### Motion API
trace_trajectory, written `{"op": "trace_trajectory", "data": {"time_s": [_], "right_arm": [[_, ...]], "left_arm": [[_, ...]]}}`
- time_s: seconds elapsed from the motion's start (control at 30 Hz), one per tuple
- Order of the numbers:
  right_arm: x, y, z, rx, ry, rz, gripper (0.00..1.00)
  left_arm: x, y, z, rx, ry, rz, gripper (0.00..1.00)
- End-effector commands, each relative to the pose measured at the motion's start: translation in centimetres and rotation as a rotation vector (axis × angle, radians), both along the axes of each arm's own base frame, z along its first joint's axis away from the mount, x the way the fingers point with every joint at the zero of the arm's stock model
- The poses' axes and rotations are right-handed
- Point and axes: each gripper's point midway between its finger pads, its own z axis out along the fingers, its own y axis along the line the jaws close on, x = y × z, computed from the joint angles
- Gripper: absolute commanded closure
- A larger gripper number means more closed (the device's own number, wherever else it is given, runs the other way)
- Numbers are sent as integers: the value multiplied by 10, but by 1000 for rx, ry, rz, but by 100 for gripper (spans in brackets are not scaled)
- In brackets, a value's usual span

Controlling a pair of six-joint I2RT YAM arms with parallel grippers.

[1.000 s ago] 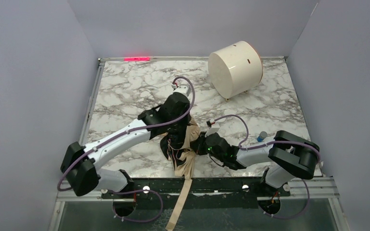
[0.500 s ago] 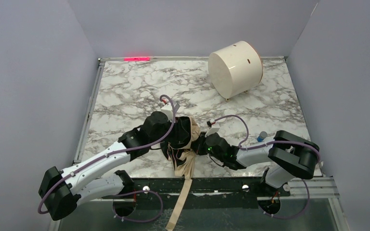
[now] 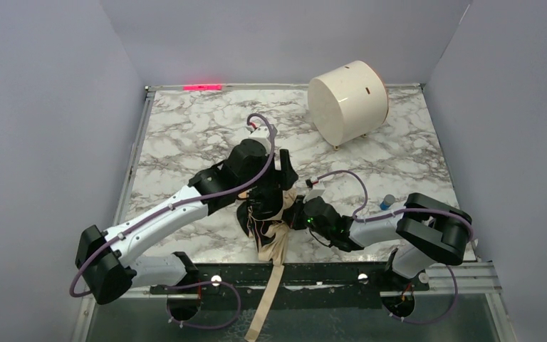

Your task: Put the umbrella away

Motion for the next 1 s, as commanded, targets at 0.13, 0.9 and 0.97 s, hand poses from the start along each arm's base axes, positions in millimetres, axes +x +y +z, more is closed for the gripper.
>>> {"op": "trace_trajectory", "data": {"time_s": [0.13,0.9,0.97], "right_arm": [[-7,-22,-31,-110,47,-24,94],[-6,-20,-30,-108,46,-21,94],[-7,-21,-31,-109,46,-20,94]], "left_arm": [[8,9,-34,215,84,119,17],[38,14,-61,418,31,200,84],[38,16,-59,422,25,206,96]]}}
